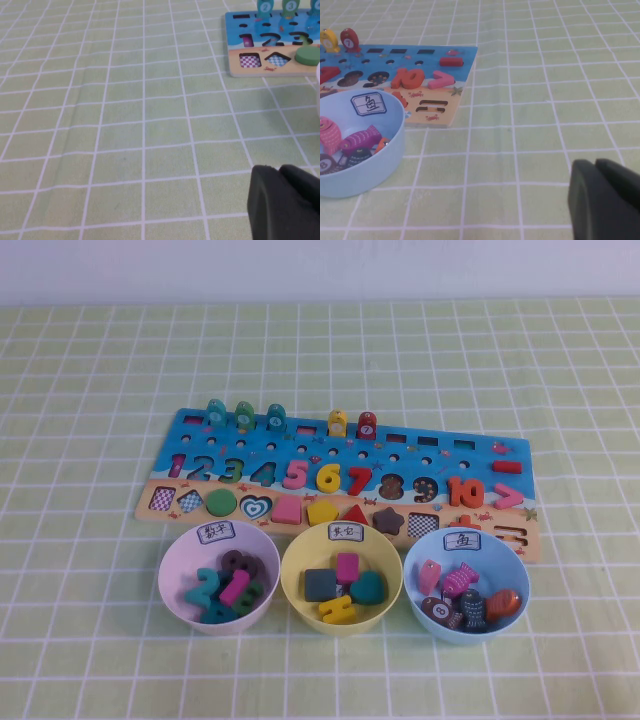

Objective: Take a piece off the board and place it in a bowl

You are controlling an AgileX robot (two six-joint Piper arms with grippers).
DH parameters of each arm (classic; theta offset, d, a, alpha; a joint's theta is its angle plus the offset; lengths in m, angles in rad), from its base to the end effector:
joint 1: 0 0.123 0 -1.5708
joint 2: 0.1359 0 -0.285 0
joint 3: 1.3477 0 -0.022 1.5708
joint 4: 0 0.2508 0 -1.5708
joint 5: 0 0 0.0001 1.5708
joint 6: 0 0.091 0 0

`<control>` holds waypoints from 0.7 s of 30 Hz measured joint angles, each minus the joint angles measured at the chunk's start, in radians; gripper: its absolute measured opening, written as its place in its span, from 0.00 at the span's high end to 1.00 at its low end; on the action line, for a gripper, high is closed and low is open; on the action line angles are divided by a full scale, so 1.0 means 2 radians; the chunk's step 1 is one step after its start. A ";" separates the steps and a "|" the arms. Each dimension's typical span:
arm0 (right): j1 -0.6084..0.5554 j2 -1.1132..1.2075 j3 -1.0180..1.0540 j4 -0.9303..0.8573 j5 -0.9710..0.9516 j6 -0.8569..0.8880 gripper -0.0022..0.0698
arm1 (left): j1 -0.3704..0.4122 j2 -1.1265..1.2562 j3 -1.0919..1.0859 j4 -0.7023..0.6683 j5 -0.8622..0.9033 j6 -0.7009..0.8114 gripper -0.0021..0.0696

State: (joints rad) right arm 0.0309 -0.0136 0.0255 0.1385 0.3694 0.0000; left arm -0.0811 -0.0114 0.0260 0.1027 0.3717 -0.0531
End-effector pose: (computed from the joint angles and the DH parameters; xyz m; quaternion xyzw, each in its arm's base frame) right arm 0.0524 0.0062 0.1724 0.0246 0.8016 0.0677 0.5935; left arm 0.0528 -0.0009 0.1718 0.0387 0.8030 0.0035 0.5947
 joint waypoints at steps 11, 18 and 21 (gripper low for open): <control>0.000 0.000 0.000 0.025 0.000 0.000 1.00 | 0.000 0.000 0.000 0.000 0.000 0.000 0.98; 0.000 0.000 0.000 0.239 -0.009 0.000 1.00 | 0.000 0.000 0.000 0.000 0.000 0.000 0.98; 0.000 0.000 0.000 0.377 -0.024 0.000 1.00 | 0.000 0.000 0.000 0.000 0.000 0.000 0.98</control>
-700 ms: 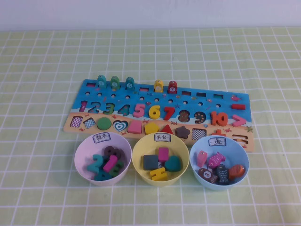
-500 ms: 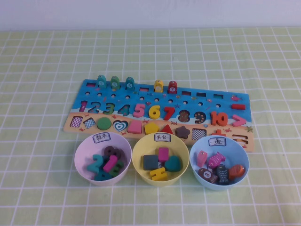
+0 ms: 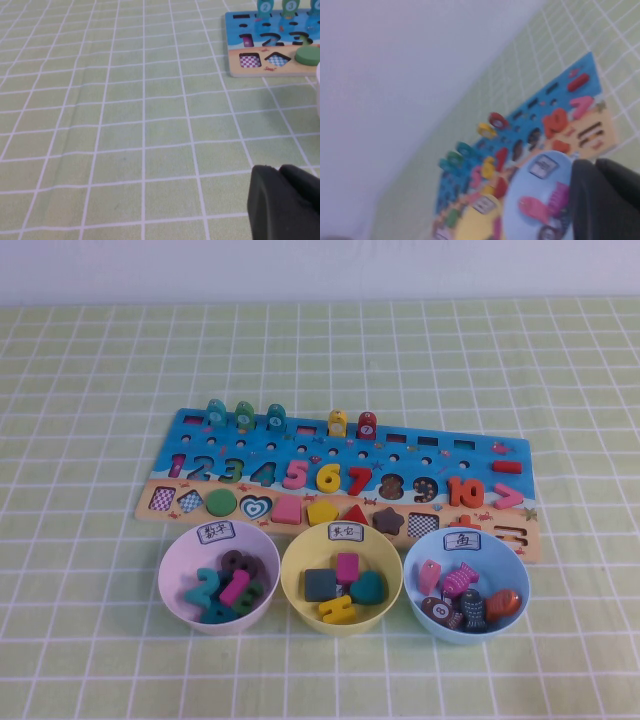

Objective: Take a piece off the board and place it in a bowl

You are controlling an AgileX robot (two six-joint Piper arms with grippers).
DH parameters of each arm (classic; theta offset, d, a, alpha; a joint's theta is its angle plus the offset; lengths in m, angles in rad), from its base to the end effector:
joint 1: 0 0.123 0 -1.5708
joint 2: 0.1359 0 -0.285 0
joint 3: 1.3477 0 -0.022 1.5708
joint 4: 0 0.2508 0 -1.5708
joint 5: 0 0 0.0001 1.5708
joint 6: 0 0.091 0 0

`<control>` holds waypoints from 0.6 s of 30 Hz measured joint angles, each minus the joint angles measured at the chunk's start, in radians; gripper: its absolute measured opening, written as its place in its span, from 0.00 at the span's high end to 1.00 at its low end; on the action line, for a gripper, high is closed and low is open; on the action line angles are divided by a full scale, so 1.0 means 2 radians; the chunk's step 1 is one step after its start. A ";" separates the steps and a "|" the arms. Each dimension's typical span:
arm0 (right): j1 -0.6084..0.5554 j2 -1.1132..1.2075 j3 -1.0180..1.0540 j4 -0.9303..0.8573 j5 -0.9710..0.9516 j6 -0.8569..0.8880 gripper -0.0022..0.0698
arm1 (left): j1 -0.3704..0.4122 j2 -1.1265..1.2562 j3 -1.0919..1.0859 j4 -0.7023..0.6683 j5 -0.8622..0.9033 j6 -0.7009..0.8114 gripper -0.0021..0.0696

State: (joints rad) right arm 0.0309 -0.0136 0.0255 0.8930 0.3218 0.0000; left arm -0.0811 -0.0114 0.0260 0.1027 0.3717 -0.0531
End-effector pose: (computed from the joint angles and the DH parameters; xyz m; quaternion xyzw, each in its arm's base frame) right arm 0.0523 0.0241 0.1870 0.2281 0.7150 0.3681 0.5489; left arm 0.0528 -0.0009 0.1718 0.0387 0.8030 0.0035 0.5947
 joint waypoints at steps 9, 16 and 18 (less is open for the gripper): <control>0.000 0.000 0.000 0.083 -0.047 0.000 1.00 | 0.000 0.000 0.000 0.000 0.000 0.000 0.98; 0.000 0.000 0.000 0.080 -0.093 0.000 1.00 | 0.000 0.000 0.000 0.000 0.000 0.000 0.98; 0.000 0.000 0.000 0.077 -0.101 0.000 1.00 | 0.000 0.000 0.000 0.000 0.000 0.000 0.98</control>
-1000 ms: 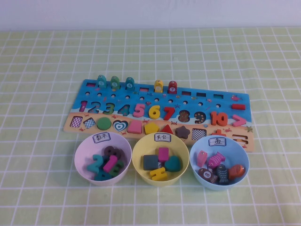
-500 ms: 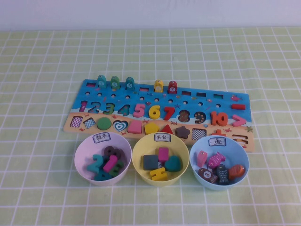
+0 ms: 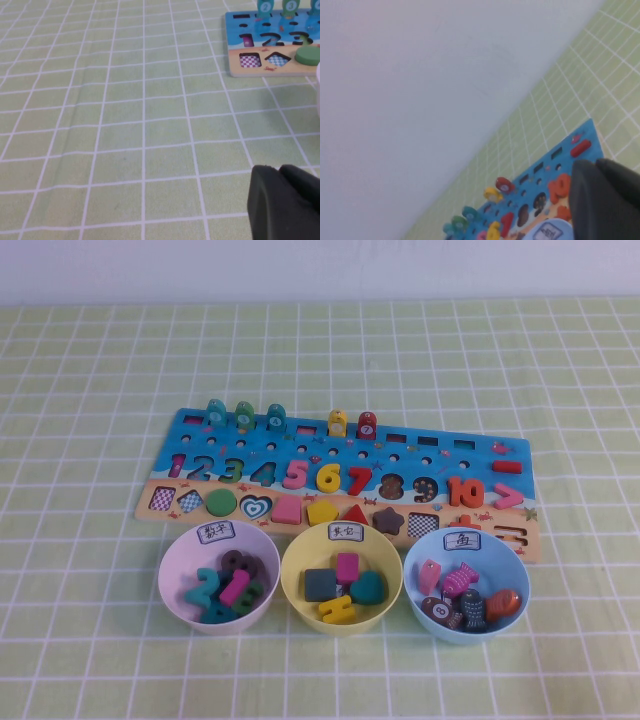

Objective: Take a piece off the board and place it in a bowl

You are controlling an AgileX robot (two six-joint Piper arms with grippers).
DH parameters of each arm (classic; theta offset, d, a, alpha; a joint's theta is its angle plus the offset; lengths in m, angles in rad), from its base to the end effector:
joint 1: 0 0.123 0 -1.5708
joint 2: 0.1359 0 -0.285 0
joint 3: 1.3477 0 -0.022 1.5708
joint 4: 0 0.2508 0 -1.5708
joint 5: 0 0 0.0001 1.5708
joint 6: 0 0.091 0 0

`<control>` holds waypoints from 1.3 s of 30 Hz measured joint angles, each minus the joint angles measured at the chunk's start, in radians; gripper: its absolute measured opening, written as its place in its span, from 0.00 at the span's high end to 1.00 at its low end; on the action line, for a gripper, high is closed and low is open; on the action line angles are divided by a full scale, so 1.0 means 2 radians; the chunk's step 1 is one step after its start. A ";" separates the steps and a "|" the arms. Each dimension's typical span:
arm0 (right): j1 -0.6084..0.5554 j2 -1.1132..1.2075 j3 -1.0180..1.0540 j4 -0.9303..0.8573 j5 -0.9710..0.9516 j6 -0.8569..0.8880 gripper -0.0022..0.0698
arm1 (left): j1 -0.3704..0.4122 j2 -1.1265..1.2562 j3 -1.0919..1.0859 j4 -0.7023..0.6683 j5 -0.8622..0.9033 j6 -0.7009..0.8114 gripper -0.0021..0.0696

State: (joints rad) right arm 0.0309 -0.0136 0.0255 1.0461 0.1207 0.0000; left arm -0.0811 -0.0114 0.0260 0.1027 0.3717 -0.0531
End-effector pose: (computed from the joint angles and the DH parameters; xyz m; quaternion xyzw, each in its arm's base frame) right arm 0.0557 0.0113 0.1998 0.3072 0.6311 0.3953 0.5925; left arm 0.0528 -0.0009 0.1718 0.0387 0.8030 0.0035 0.5947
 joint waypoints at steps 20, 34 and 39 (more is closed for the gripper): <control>0.000 0.395 -0.434 -0.327 0.462 -0.168 1.00 | 0.000 0.000 0.000 0.000 0.000 0.000 0.98; 0.066 0.663 -0.641 -0.435 0.558 -0.154 1.00 | 0.000 0.000 0.000 0.000 0.000 0.000 0.98; 0.087 0.731 -0.692 -0.470 0.558 -0.137 1.00 | 0.000 0.000 0.000 0.000 0.000 0.000 0.98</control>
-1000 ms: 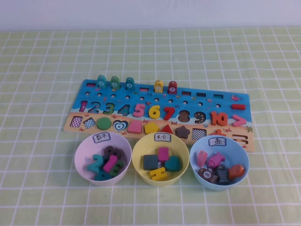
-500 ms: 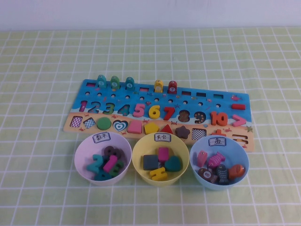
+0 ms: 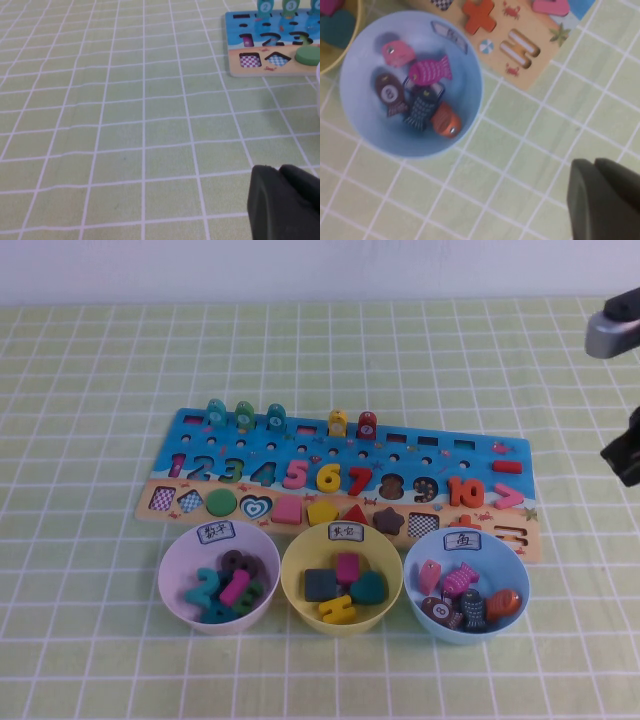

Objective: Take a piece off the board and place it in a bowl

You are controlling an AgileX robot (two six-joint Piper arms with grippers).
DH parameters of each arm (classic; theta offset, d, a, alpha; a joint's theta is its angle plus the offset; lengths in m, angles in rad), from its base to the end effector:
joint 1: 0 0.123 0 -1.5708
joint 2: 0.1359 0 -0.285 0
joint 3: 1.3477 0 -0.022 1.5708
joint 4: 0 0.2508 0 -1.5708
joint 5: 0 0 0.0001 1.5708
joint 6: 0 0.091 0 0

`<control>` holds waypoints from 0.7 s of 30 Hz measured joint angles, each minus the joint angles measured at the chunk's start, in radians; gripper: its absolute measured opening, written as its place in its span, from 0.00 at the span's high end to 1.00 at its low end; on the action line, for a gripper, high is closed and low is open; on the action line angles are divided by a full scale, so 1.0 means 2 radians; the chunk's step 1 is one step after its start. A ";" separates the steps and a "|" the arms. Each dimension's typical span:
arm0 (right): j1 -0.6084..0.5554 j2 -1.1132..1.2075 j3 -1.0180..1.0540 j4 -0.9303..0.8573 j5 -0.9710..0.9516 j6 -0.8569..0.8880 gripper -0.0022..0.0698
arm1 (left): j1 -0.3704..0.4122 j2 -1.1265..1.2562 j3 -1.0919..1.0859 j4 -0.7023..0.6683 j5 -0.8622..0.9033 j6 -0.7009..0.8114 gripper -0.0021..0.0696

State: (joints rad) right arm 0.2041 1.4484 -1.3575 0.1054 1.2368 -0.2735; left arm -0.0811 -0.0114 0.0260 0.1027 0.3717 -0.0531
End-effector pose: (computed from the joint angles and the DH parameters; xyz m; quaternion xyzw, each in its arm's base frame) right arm 0.2764 0.0665 0.3434 -0.2244 0.9592 0.0462 0.1659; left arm 0.0528 -0.0009 0.1718 0.0387 0.8030 0.0035 0.5947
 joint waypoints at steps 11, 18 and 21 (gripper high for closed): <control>0.001 0.162 -0.139 -0.004 0.000 0.008 1.00 | 0.000 0.000 0.000 0.000 0.000 0.000 0.98; 0.002 0.250 -0.209 -0.004 0.000 0.008 0.99 | 0.000 0.000 0.000 0.000 0.000 0.000 0.98; 0.002 0.286 -0.236 -0.007 0.000 0.008 0.93 | 0.000 0.000 0.000 0.000 0.000 0.000 0.98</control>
State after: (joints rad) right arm 0.2086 2.0195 -1.8296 0.0920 1.2368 -0.2567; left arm -0.0811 -0.0114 0.0260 0.1027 0.3717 -0.0531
